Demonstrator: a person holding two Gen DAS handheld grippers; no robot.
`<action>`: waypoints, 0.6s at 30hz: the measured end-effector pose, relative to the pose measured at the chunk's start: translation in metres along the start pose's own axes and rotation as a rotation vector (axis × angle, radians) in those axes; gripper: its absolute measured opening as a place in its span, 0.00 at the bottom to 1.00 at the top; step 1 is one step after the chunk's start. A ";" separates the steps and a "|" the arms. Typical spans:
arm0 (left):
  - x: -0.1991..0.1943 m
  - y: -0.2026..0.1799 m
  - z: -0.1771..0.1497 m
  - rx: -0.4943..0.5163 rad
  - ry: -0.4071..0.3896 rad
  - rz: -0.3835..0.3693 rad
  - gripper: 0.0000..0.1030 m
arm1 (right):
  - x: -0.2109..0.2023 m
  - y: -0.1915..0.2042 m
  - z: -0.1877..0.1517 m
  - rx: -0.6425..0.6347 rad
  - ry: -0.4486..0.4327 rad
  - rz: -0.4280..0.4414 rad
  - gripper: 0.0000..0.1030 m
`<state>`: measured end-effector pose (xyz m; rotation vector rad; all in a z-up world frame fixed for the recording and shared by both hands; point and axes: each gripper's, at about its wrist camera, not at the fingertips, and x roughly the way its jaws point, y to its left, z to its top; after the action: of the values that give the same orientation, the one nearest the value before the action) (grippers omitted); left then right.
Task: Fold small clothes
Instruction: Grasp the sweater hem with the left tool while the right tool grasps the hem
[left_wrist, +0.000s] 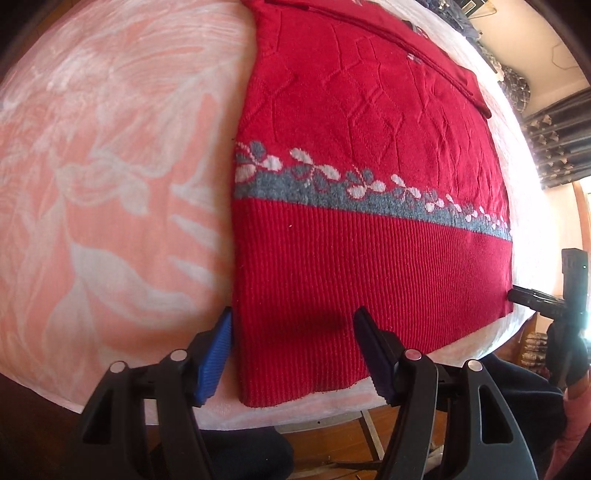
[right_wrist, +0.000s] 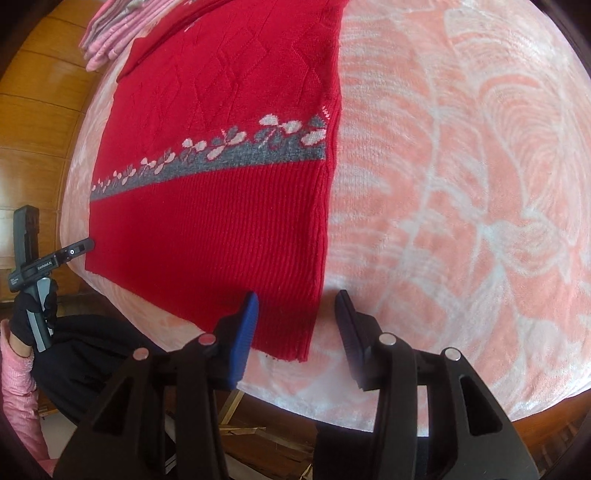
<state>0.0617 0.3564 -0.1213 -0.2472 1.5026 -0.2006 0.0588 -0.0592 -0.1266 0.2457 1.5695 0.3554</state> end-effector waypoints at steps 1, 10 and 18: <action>0.000 0.000 -0.001 -0.004 0.000 -0.007 0.64 | 0.001 0.004 0.000 -0.014 0.001 0.007 0.43; 0.002 0.005 -0.001 -0.054 0.018 -0.097 0.08 | 0.005 0.006 0.000 -0.049 0.000 0.024 0.09; -0.036 -0.006 0.009 -0.032 -0.130 -0.251 0.07 | -0.028 0.013 0.012 -0.027 -0.088 0.139 0.06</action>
<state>0.0684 0.3616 -0.0848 -0.4670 1.3447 -0.3548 0.0712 -0.0573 -0.0956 0.3457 1.4635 0.4679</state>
